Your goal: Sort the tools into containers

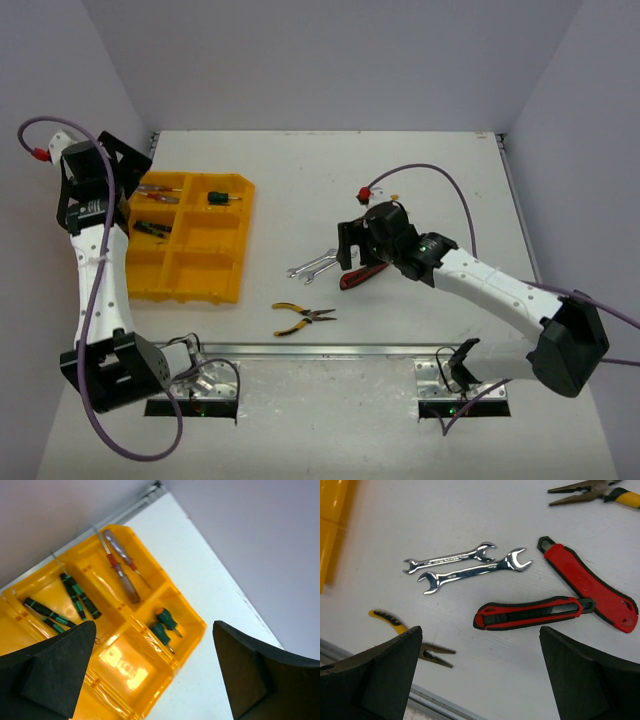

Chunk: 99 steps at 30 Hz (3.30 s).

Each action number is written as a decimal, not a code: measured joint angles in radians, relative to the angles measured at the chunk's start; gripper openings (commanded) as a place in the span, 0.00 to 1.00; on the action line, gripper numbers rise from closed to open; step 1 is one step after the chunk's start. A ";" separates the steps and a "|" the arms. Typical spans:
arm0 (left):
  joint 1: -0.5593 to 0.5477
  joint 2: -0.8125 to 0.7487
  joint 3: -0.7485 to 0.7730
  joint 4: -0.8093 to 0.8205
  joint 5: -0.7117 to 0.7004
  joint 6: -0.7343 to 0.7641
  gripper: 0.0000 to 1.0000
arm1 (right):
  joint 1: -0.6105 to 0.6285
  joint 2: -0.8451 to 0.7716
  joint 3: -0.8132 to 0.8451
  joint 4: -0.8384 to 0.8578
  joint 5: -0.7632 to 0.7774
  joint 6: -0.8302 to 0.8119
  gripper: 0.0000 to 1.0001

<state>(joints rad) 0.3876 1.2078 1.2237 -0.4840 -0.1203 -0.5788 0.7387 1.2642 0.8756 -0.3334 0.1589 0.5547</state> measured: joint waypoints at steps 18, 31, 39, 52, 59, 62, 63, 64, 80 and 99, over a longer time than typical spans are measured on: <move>-0.321 -0.497 -0.451 -0.053 0.065 0.177 1.00 | -0.037 0.630 0.553 -0.415 0.287 0.579 0.56; -0.367 -0.554 -0.480 -0.021 0.099 0.212 1.00 | -0.024 0.564 0.388 -0.565 0.301 0.949 0.65; -0.397 -0.554 -0.485 -0.021 0.101 0.212 1.00 | -0.048 0.643 0.304 -0.452 0.251 0.968 0.63; -0.402 -0.499 -0.485 -0.017 0.194 0.212 1.00 | -0.051 0.508 0.140 -0.321 0.216 0.971 0.00; -0.422 -0.398 -0.599 0.285 0.614 0.040 1.00 | -0.027 0.152 -0.003 -0.040 0.106 0.552 0.00; -0.490 -0.321 -0.661 0.440 0.726 -0.065 1.00 | -0.015 0.071 -0.064 0.187 -0.065 0.284 0.00; -0.532 -0.297 -0.666 0.471 0.729 -0.090 1.00 | -0.003 0.062 -0.074 0.237 -0.110 0.197 0.00; -0.576 -0.272 -0.667 0.505 0.728 -0.112 1.00 | 0.013 0.054 -0.081 0.275 -0.149 0.117 0.00; -0.871 -0.098 -0.599 0.692 0.537 -0.205 0.07 | 0.092 0.025 -0.094 0.481 -0.374 -0.137 0.00; -0.458 0.030 -0.320 0.180 -0.317 -0.196 0.00 | -0.009 -0.090 0.009 0.041 0.093 0.078 0.99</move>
<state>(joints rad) -0.0700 1.2379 0.9032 -0.3037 -0.4368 -0.7744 0.7298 1.1745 0.8846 -0.2922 0.2516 0.6332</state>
